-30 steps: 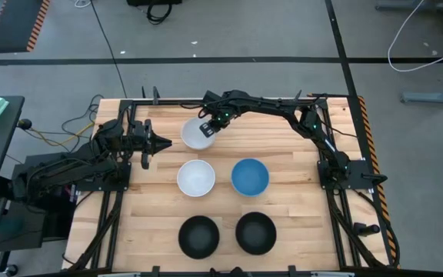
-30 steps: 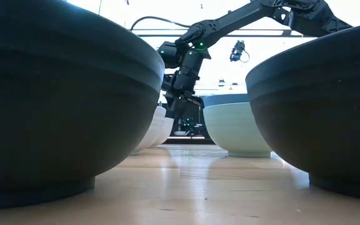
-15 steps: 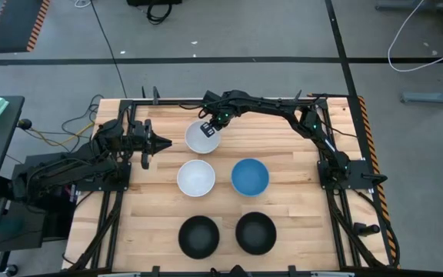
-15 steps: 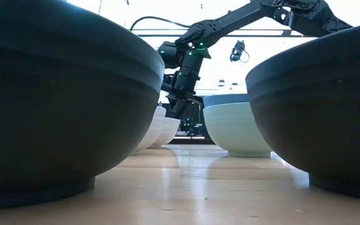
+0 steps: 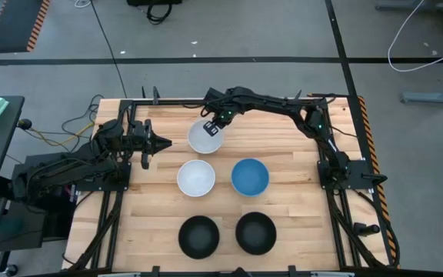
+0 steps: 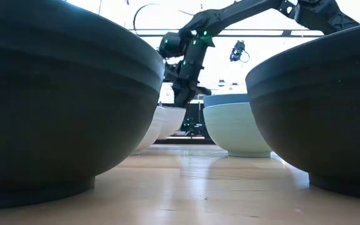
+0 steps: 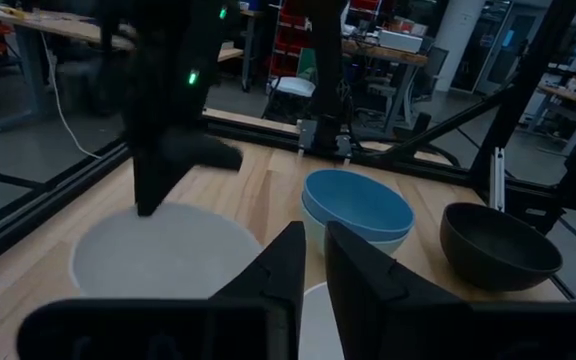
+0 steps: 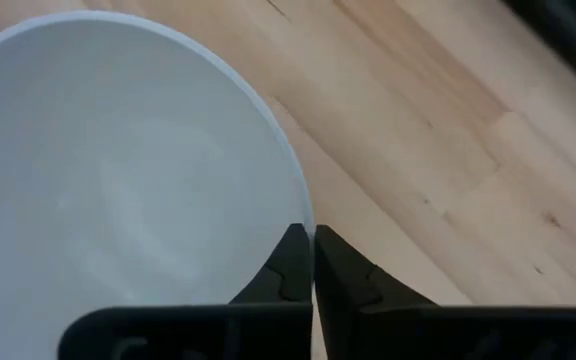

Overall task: Nest bowls inside each other
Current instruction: Stack the top white bowl on the blue bowl, then stack the white bowl on the stacked white bowl

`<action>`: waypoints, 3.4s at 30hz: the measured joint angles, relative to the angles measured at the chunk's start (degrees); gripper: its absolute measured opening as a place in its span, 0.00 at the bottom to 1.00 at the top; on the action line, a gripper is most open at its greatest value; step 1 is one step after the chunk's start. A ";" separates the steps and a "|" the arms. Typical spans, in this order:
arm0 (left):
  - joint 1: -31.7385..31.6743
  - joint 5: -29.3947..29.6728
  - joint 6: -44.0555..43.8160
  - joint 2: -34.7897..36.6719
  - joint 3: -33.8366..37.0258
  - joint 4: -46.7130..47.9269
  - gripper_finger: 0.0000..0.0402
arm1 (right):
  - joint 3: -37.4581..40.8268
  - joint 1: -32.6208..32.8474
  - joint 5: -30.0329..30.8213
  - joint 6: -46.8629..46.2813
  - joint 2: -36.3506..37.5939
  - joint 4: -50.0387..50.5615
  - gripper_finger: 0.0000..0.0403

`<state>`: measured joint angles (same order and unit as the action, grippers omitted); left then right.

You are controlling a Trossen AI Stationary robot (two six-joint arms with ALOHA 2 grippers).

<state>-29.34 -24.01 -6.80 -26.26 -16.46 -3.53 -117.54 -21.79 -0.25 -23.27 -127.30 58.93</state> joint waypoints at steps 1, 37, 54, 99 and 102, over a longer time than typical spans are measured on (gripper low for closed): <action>0.00 0.00 0.01 0.00 -0.01 0.02 0.12 | 0.00 0.21 0.16 0.14 0.80 0.14 0.01; 0.00 0.00 -1.40 0.01 0.01 0.46 0.14 | 3.43 24.87 11.69 -16.97 22.52 31.03 0.01; 0.02 -0.02 -1.58 0.01 0.01 2.12 0.14 | 24.54 26.17 7.75 -16.76 27.84 20.39 0.01; 0.00 0.00 -1.61 0.02 0.01 2.10 0.13 | 47.15 20.37 5.99 -14.25 37.08 -1.90 0.19; 0.02 0.01 -4.29 -0.17 0.01 2.09 0.13 | 47.15 20.67 5.95 -14.61 39.12 -1.89 0.21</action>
<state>-29.33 -24.00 -11.08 -26.43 -16.45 -1.44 -70.39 -1.12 5.69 -37.88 -88.19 57.04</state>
